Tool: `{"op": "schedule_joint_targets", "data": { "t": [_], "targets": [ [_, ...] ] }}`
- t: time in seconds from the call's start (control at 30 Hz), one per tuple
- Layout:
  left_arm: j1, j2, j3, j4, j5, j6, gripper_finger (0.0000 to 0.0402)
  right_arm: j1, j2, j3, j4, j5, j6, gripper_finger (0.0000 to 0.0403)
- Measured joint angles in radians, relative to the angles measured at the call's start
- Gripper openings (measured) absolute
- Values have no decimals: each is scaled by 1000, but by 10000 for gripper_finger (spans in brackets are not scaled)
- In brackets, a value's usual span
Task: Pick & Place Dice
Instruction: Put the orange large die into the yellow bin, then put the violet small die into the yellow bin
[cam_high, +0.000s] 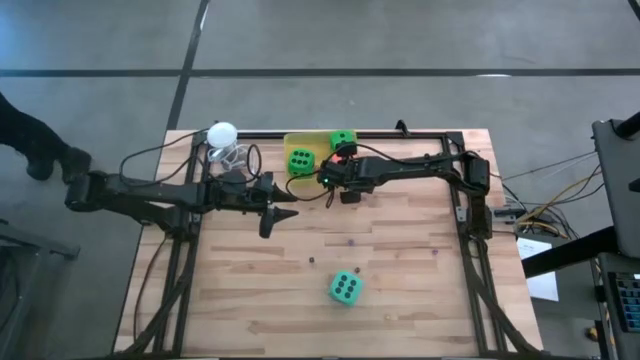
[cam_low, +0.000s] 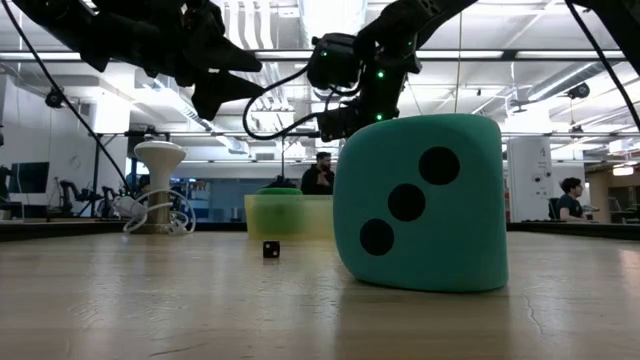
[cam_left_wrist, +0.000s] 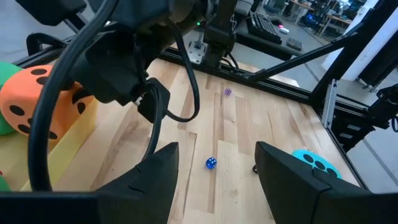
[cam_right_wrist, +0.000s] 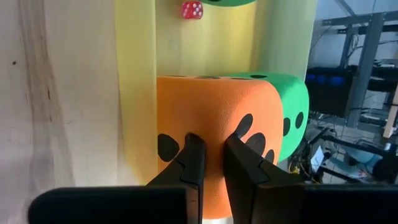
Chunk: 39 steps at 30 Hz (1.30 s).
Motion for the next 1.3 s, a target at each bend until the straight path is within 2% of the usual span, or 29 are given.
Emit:
{"op": "schedule_joint_targets", "data": {
  "t": [0.27, 0.53, 0.7, 0.97, 1.3],
  "targets": [
    [0, 0, 0, 0, 0, 0, 216, -4, -6, 0, -1, -72, 6, 30],
    [0, 0, 0, 0, 1, 0, 216, -8, -6, 0, -9, -73, 40, 128],
    [0, 0, 0, 0, 1, 0, 216, -6, -11, 0, -11, -73, 41, 165],
    [0, 0, 0, -2, 0, 0, 216, 4, -70, 0, -14, -75, 65, 183],
    [0, 0, 0, -14, 3, 0, 216, 51, -226, 0, -88, -94, 215, 185]
  ]
}}
